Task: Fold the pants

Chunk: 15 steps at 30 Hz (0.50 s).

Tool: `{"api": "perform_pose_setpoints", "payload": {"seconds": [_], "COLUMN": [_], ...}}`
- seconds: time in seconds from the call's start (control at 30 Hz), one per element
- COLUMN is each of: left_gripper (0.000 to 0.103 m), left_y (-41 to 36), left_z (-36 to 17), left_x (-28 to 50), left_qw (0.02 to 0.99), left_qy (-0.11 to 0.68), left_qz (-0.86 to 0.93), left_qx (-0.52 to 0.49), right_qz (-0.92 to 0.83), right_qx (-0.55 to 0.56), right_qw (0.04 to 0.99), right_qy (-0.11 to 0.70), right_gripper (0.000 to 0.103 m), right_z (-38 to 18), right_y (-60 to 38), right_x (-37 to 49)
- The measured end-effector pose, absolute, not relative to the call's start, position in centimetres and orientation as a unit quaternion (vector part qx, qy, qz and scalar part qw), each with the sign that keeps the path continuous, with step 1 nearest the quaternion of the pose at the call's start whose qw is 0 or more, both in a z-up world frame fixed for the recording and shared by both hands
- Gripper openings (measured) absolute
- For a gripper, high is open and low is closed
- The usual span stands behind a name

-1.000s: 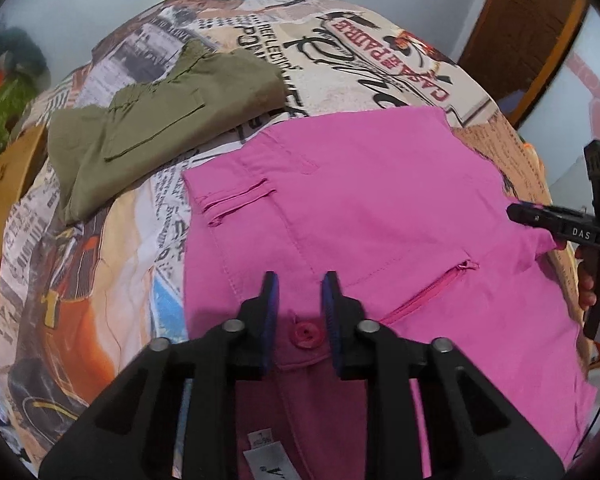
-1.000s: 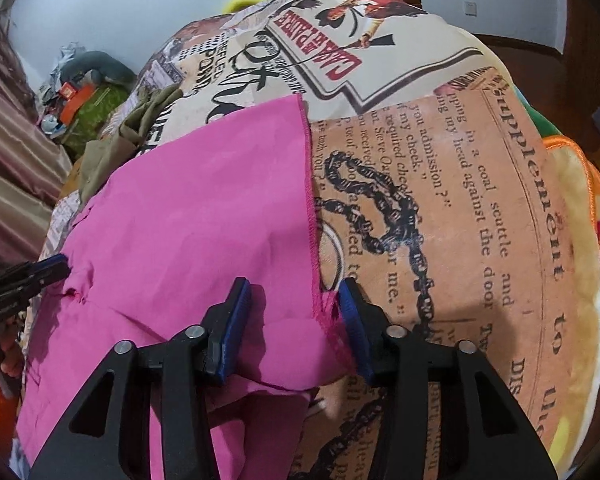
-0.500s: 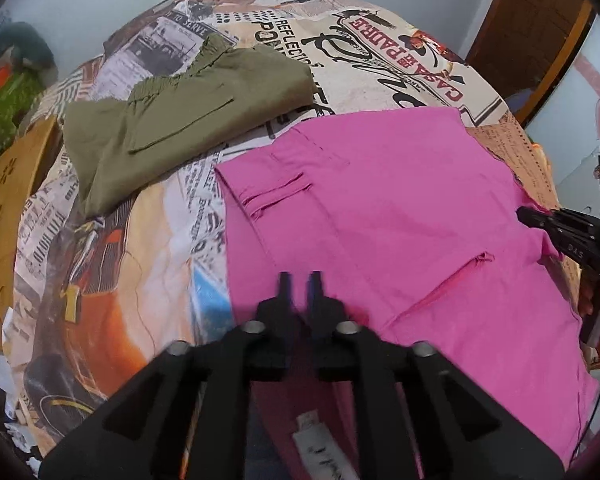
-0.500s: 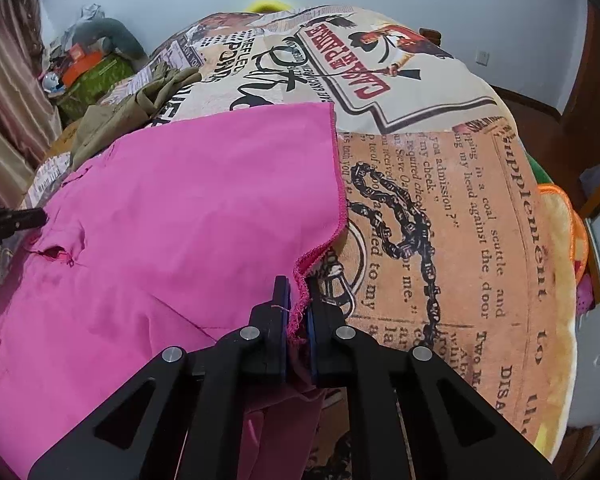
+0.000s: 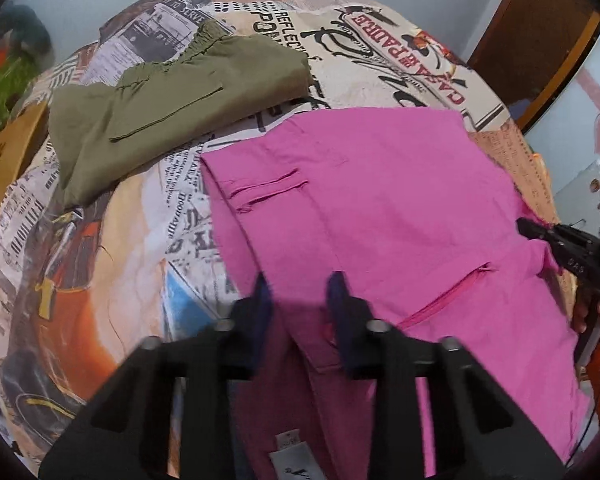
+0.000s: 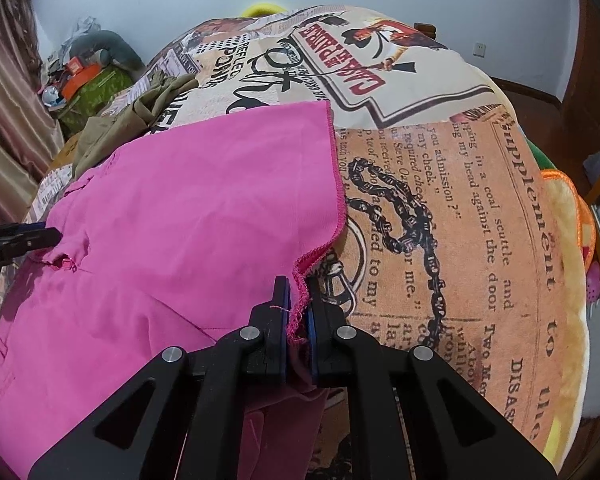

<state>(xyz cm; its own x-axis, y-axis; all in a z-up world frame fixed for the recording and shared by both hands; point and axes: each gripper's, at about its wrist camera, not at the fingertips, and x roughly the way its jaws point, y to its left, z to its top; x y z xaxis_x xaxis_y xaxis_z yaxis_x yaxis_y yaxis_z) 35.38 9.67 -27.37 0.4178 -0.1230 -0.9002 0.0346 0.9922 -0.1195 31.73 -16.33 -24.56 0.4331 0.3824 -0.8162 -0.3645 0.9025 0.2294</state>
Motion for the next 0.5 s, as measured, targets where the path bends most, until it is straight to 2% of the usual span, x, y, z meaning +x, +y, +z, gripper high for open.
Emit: {"api": "perform_pose_setpoints", "payload": {"seconds": [0.13,0.23,0.37,0.5], "left_gripper": [0.009,0.008,0.008,0.008], "left_y": [10.7,10.3,8.7,9.4], "left_z": [-26.9,-26.3,-25.8,-26.2], "left_x": [35.3,35.1,35.0,35.4], "left_qw": [0.844,0.854,0.867,0.864], "left_qy": [0.531,0.518,0.496,0.501], "left_qz": [-0.043,-0.027,0.004,0.011], "left_qx": [-0.067,-0.045,0.038,0.045], "right_qz": [0.221,0.221,0.212,0.208], "right_qx": [0.015,0.014,-0.005,-0.038], "right_qw": [0.847,0.847,0.866,0.868], "right_qy": [0.484,0.483,0.453,0.449], "right_gripper": [0.007,0.007,0.006,0.005], "right_z": [-24.6,-24.4,-23.2,-23.3], "right_y": [-16.5,-16.5,-16.4,-15.8], "right_x": [31.7,31.7,31.0,30.9]}}
